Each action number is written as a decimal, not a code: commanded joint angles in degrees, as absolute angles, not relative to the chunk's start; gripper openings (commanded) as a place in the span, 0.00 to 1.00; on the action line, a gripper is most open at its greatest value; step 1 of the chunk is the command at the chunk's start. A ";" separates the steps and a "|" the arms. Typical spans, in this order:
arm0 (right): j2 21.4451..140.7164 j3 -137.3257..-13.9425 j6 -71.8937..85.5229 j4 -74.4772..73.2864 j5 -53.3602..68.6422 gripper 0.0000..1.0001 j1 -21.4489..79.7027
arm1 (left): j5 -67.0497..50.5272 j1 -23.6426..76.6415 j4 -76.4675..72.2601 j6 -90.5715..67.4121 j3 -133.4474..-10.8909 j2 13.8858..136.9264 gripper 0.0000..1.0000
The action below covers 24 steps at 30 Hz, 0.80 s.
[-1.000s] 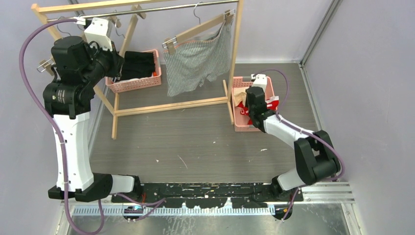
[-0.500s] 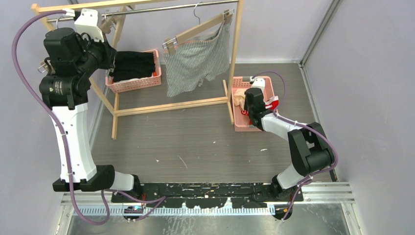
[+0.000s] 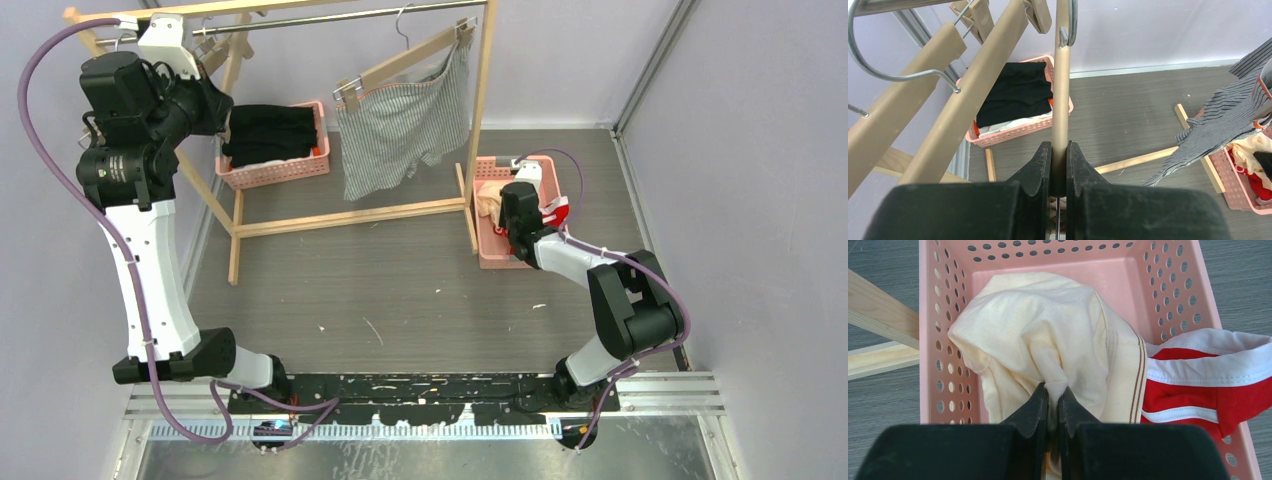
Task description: Remove the underwear clipped to the hanger
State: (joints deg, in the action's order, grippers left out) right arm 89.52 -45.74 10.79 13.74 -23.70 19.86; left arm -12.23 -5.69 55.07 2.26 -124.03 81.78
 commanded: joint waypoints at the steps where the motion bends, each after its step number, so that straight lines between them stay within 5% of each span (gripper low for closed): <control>1: 86.36 -45.35 11.60 16.97 -23.73 0.11 19.69 | -14.41 -6.60 48.61 1.06 -124.46 81.99 0.02; 12: 84.79 -44.65 11.88 17.06 -23.45 0.12 19.66 | -13.89 -6.68 50.65 2.19 -123.13 82.09 0.03; 17: 84.42 -44.59 11.80 16.62 -23.61 0.13 19.63 | -11.95 -6.73 49.41 2.11 -120.39 79.67 0.19; 24: 84.46 -44.73 11.95 16.29 -22.85 0.39 19.69 | -9.08 -6.72 48.63 2.11 -120.05 77.23 0.45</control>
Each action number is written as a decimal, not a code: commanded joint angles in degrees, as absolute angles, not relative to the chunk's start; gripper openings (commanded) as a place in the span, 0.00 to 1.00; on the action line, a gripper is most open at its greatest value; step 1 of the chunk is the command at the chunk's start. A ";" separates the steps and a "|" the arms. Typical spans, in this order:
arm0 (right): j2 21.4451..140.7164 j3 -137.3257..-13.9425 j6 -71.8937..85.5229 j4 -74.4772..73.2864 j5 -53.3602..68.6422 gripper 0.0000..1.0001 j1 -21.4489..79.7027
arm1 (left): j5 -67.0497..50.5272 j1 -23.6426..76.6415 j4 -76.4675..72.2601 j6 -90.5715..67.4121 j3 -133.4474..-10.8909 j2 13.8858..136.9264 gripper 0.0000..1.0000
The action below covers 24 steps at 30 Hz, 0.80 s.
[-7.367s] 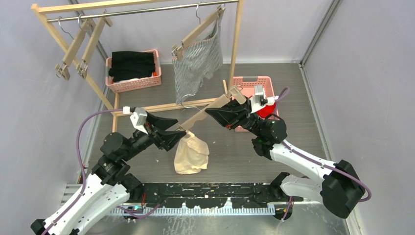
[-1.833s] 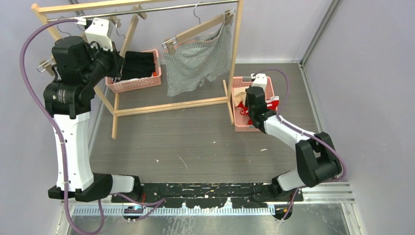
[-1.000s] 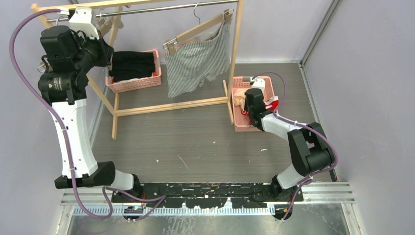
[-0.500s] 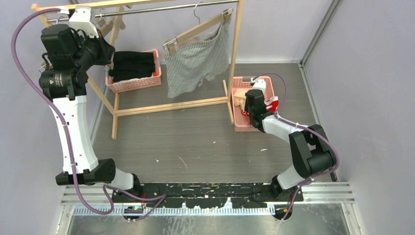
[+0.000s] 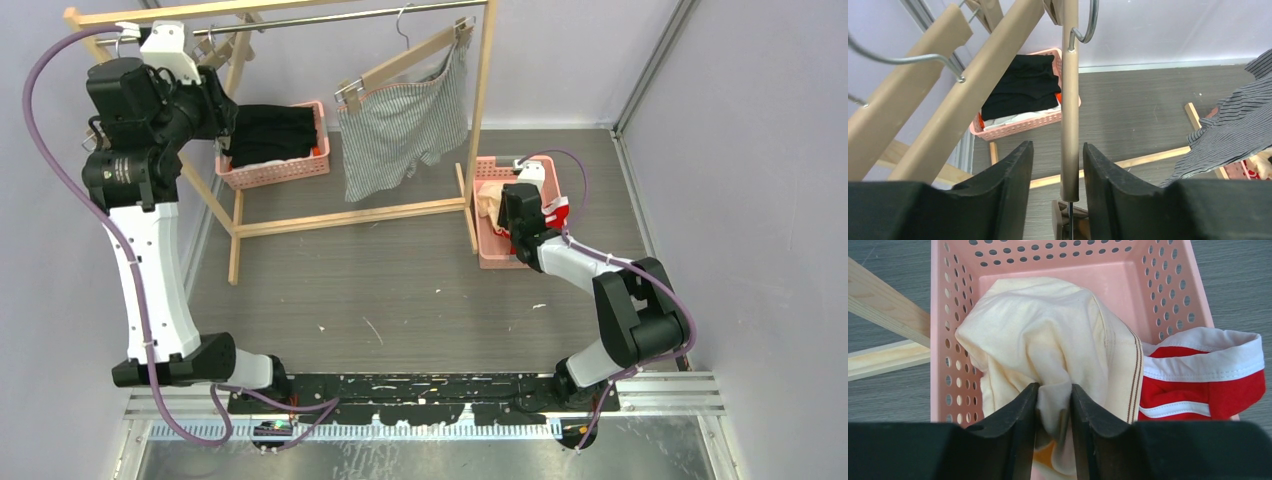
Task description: Remove the underwear clipped to the hanger
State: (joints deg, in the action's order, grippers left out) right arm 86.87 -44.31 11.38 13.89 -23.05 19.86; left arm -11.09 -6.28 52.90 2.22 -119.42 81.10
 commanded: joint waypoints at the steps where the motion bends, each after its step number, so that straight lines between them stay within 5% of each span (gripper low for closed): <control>1: 84.34 -44.66 12.03 16.36 -22.80 0.41 19.67 | -8.74 -6.73 48.44 2.11 -120.05 76.66 0.46; 16: 81.46 -43.48 11.77 17.34 -22.24 0.42 19.69 | -3.80 -6.68 45.78 3.88 -121.29 65.72 0.53; 24: 77.42 -42.80 11.69 16.36 -23.06 0.43 19.69 | -21.39 -6.70 43.00 -3.33 -119.67 67.17 0.46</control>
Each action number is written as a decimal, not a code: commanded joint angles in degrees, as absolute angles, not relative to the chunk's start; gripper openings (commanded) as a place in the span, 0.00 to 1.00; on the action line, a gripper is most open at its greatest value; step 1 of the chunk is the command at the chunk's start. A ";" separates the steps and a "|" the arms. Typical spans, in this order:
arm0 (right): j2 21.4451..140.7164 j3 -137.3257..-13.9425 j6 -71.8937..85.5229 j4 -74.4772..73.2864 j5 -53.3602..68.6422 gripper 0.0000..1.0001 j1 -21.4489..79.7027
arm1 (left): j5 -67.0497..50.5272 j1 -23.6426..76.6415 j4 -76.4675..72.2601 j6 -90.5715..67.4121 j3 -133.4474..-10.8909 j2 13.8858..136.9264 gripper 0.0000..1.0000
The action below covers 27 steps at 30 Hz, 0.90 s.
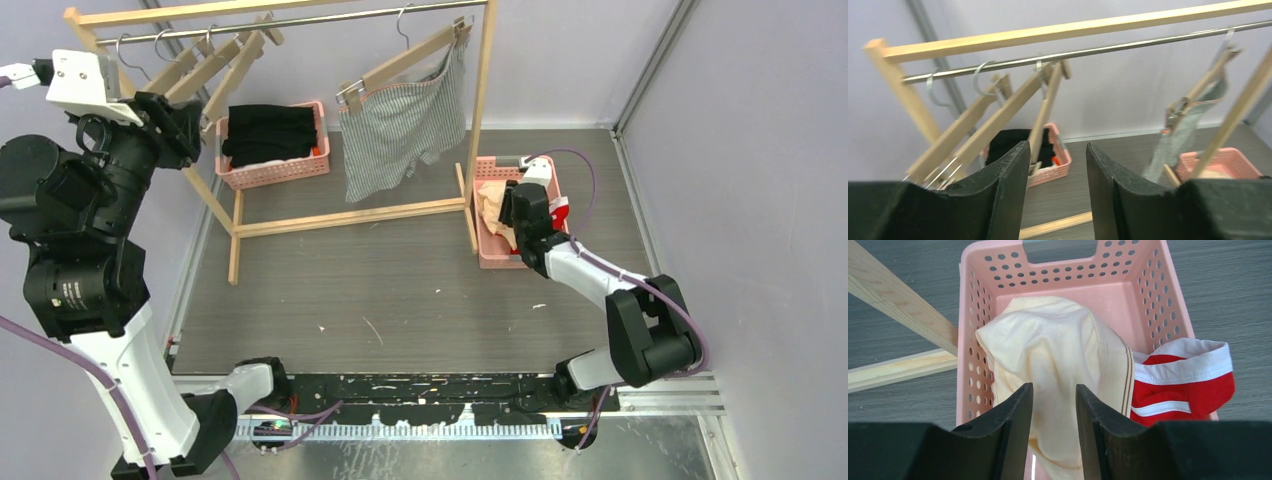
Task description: Remove the underwear clipped to the hanger
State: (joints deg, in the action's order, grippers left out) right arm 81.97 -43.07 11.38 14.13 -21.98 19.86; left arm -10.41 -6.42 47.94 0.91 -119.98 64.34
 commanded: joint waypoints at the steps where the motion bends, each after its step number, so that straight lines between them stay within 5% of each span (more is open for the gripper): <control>1: 76.49 -42.54 11.77 16.16 -23.45 0.43 19.69 | -23.22 -6.62 42.15 -4.50 -119.22 67.94 0.46; 5: 72.58 -41.94 11.78 14.82 -23.65 0.43 19.71 | -24.54 -3.97 38.22 -6.85 -119.17 70.96 0.49; 12: 64.70 -42.31 11.69 11.16 -23.66 0.46 20.12 | -8.39 15.12 46.79 1.81 -136.30 84.98 0.51; 17: 60.76 -42.38 10.86 8.73 -23.65 0.47 20.29 | -8.92 16.09 46.49 0.26 -144.46 92.24 0.53; 27: 58.85 -41.22 10.71 8.32 -22.08 0.46 20.48 | -12.35 19.79 37.95 -2.00 -139.07 93.57 0.57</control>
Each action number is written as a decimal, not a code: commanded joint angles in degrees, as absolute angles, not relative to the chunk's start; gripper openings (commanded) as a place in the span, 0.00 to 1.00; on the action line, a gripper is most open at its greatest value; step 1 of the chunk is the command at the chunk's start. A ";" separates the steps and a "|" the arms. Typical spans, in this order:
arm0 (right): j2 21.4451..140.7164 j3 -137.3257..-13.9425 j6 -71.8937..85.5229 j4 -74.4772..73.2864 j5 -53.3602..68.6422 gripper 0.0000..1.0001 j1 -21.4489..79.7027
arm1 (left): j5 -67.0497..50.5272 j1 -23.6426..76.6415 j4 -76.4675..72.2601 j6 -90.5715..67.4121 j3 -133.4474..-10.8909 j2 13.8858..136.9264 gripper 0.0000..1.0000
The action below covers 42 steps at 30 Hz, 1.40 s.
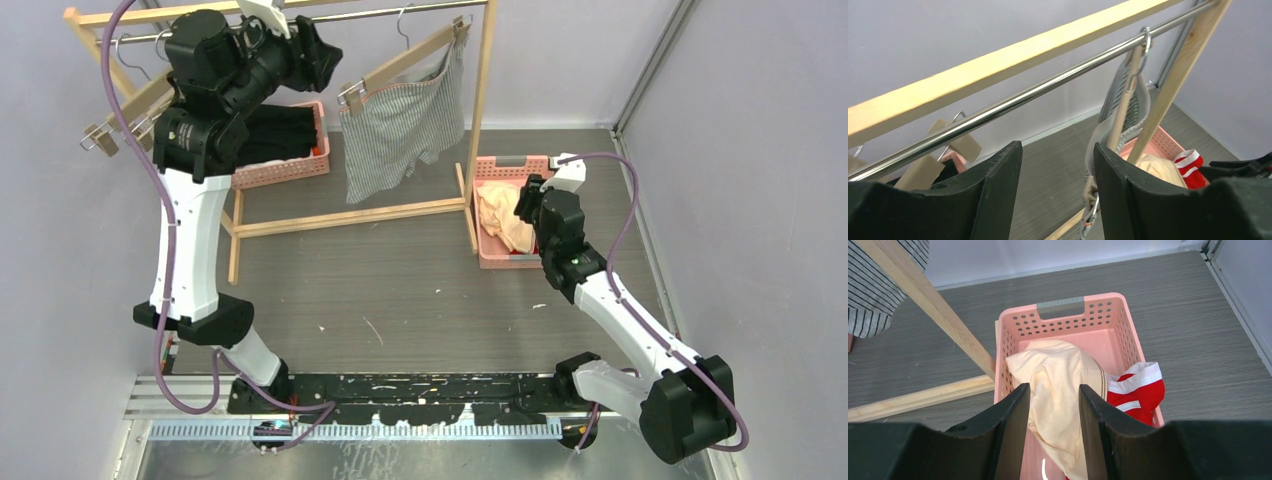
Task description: Remove the underwear clipped to the hanger
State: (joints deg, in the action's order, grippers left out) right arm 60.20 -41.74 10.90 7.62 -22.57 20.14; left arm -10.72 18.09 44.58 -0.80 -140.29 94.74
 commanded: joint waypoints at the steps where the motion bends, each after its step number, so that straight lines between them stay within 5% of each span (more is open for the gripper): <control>1: 58.83 -41.03 10.71 8.42 -22.06 0.46 20.59 | -12.68 20.43 37.59 -2.16 -138.94 93.73 0.57; 42: 55.77 -38.76 9.55 10.35 -20.10 0.45 22.15 | -6.46 25.32 37.27 2.11 -133.32 97.99 0.55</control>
State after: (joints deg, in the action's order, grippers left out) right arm 56.73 -38.44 10.41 7.07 -20.53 21.80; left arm -7.51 24.86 40.21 0.99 -133.80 98.04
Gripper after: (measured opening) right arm 0.451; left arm 0.553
